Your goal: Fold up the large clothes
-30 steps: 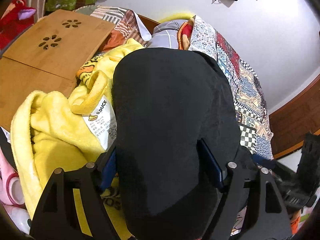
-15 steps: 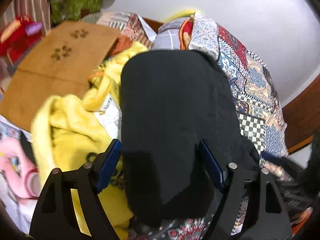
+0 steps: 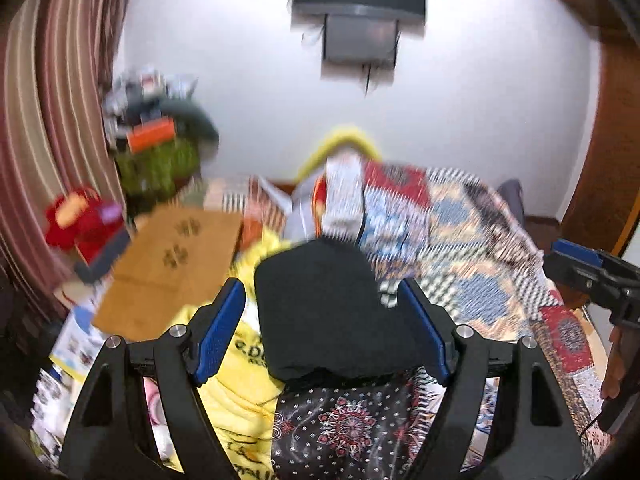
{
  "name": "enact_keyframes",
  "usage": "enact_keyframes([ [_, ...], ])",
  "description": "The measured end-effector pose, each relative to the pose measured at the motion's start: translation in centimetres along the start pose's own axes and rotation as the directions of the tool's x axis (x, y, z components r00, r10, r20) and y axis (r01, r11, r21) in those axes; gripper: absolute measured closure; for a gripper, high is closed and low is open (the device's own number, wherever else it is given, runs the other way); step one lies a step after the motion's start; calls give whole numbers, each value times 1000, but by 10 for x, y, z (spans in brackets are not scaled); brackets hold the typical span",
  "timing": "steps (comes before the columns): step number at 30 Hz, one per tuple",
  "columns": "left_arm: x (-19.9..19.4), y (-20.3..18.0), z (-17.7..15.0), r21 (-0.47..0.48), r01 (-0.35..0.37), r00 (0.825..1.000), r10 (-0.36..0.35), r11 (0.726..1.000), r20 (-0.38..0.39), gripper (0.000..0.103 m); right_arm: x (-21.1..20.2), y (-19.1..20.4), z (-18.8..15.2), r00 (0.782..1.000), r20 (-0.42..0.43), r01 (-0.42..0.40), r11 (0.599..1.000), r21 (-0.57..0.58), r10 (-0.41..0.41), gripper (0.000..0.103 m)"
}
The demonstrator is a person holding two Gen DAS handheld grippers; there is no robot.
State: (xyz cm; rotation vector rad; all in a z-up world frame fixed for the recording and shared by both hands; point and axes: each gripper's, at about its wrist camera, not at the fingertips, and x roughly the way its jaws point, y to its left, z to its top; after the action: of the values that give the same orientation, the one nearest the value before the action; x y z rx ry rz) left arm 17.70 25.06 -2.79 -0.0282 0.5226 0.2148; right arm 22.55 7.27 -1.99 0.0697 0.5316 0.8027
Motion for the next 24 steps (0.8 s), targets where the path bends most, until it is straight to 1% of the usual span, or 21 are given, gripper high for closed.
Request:
enact_keyframes([
  [1, -23, -6, 2, 10, -7, 999, 7, 1000, 44, 25, -12, 5, 2, 1000, 26, -1, 1000, -8, 1, 33],
  [3, -58, -14, 2, 20, -7, 994, 5, 1000, 106, 25, -47, 17, 5, 995, 98, -5, 1000, -27, 8, 33],
  [6, -110, -26, -1, 16, -6, 978, 3, 1000, 208, 25, -90, 34, 6, 980, 196, -9, 998, -54, 20, 33],
  [7, -129, -30, -4, 14, -7, 970, 3, 1000, 244, 25, -104, 39, 5, 973, 230, -9, 998, -60, 23, 33],
  [8, -139, -34, -6, 11, -13, 964, 10, 1000, 266, 25, -112, 42, 3, 967, 254, -7, 998, -62, 23, 33],
  [10, -171, -43, -14, 8, -33, 941, 28, 999, 339, 25, -134, 50, -2, 952, 305, -7, 997, -71, 28, 33],
  [11, -179, -46, -17, 7, -38, 934, 33, 999, 356, 25, -142, 54, -4, 945, 325, -5, 997, -79, 30, 33],
  [13, -202, -54, -27, 6, -56, 913, 49, 998, 404, 25, -156, 61, -11, 931, 364, 9, 996, -86, 24, 33],
  [17, -226, -68, -46, 5, -119, 881, 103, 993, 462, 25, -172, 69, -24, 913, 408, 27, 996, -90, 13, 33],
  [19, -231, -72, -54, 4, -126, 878, 110, 992, 466, 23, -171, 71, -30, 912, 411, 36, 995, -94, 6, 33],
  [20, -232, -74, -58, 2, -130, 877, 114, 992, 467, 21, -172, 72, -33, 911, 414, 42, 995, -94, 1, 33],
  [22, -234, -77, -62, -1, -143, 873, 126, 990, 471, 6, -175, 73, -40, 911, 413, 50, 995, -89, -9, 29],
  [24, -236, -81, -66, -7, -160, 866, 144, 987, 479, 2, -174, 74, -44, 912, 409, 59, 995, -82, -21, 22],
])
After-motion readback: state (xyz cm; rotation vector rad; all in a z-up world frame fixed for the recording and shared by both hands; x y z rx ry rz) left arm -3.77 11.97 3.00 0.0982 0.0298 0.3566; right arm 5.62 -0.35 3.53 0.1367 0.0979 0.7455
